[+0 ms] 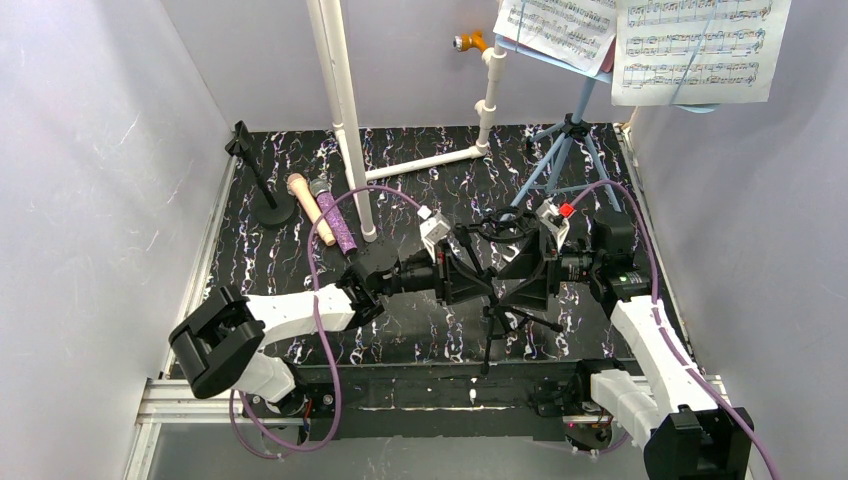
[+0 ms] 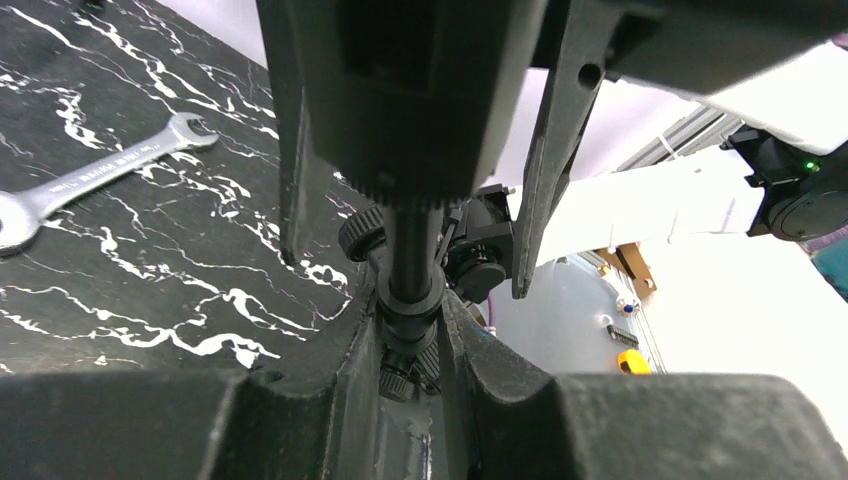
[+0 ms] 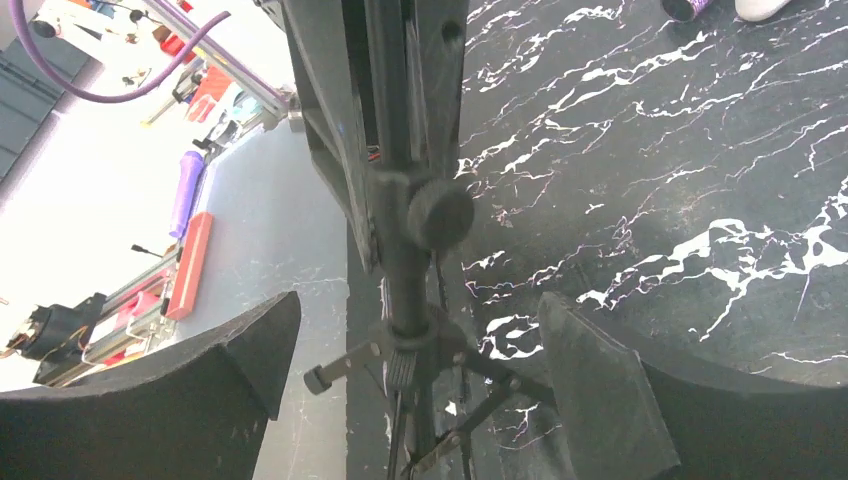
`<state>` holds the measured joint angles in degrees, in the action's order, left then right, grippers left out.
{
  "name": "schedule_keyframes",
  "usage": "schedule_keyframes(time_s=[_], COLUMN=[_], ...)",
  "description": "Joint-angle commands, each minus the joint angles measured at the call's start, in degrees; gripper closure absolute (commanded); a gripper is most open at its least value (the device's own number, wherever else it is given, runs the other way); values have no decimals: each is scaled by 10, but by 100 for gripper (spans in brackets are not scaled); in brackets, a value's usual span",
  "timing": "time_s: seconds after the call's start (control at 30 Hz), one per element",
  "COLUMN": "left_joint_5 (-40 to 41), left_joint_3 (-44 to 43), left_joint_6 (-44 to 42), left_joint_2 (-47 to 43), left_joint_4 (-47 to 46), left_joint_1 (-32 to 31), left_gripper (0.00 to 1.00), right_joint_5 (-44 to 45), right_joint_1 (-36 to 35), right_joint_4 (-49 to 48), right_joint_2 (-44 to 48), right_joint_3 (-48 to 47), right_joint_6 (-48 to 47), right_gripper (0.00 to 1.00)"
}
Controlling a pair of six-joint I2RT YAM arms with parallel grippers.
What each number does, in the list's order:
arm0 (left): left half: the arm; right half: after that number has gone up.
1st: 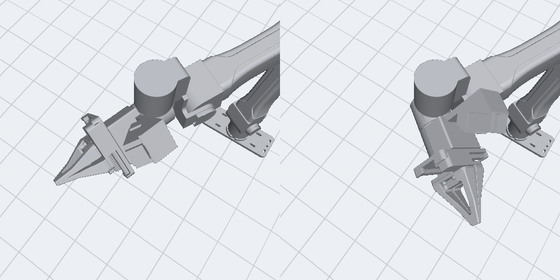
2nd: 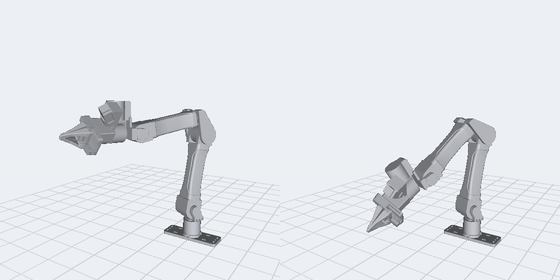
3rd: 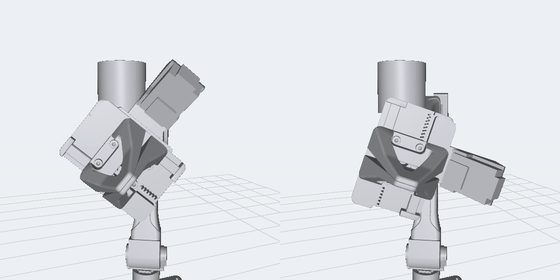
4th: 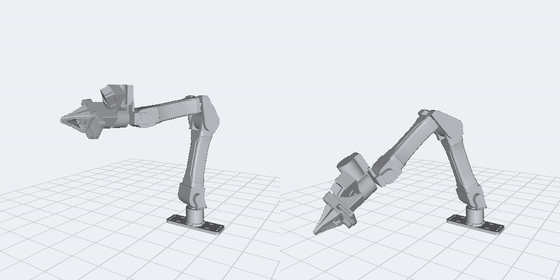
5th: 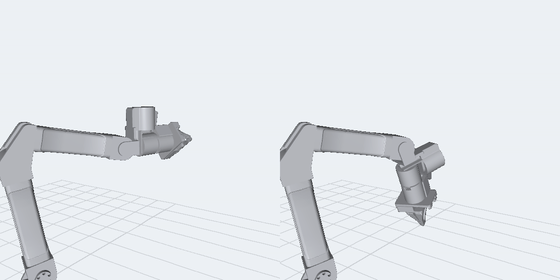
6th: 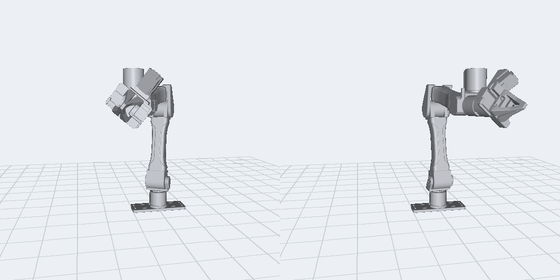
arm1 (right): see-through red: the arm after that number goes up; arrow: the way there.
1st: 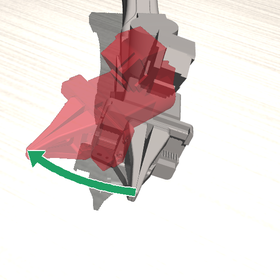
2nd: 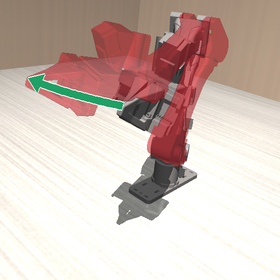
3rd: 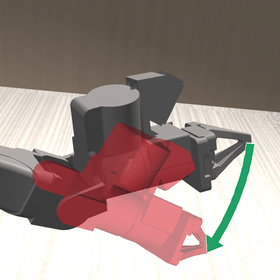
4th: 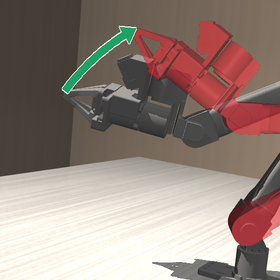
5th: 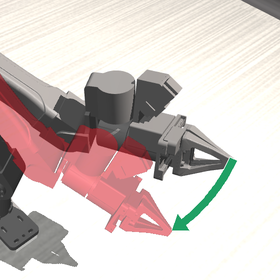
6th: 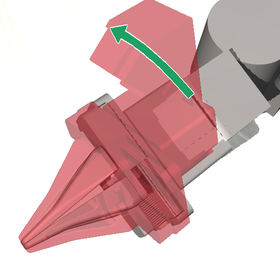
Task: Pack up the instrument practice props
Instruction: Unscrew the knob on the microphone stand.
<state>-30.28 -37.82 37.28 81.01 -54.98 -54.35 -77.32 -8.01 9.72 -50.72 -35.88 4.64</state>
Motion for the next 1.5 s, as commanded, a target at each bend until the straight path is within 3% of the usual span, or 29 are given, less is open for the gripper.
schedule_keyframes(time_s=[0.0,0.13,0.2,0.33,0.53,0.83,1.07,1.2,1.37,1.47], left_joint_5=[-26,-54,-70,-86,-67,-12,3,1,-4,-2], left_joint_3=[1,-2,-7,-20,-31,-40,-61,-73,-79,-80], left_joint_6=[2,6,6,6,-7,-30,-38,-41,-40,-35], left_joint_2=[-57,-56,-52,-44,-45,-48,-44,-51,-57,-57], left_joint_4=[-45,-46,-45,-44,-27,-8,18,44,77,82], left_joint_1=[22,31,35,48,55,55,56,61,69,69], left_gripper=[100,100,100,100,100,100,100,100,100,100], right_joint_5=[2,11,7,-8,3,105,124,130,141,140], right_joint_1=[-3,-3,-3,-3,-6,-46,-54,-55,-55,-55], right_joint_4=[8,-139,-136,-21,46,223,229,231,250,254], right_joint_2=[3,-9,-27,-49,-23,-23,-20,-19,-22,-22], right_joint_3=[-3,11,3,-14,-15,-65,-69,-76,-92,-95], right_joint_6=[-6,172,202,100,5,-173,-194,-201,-224,-230], right_gripper=[2,2,2,1,1,4,21,37,48,60])
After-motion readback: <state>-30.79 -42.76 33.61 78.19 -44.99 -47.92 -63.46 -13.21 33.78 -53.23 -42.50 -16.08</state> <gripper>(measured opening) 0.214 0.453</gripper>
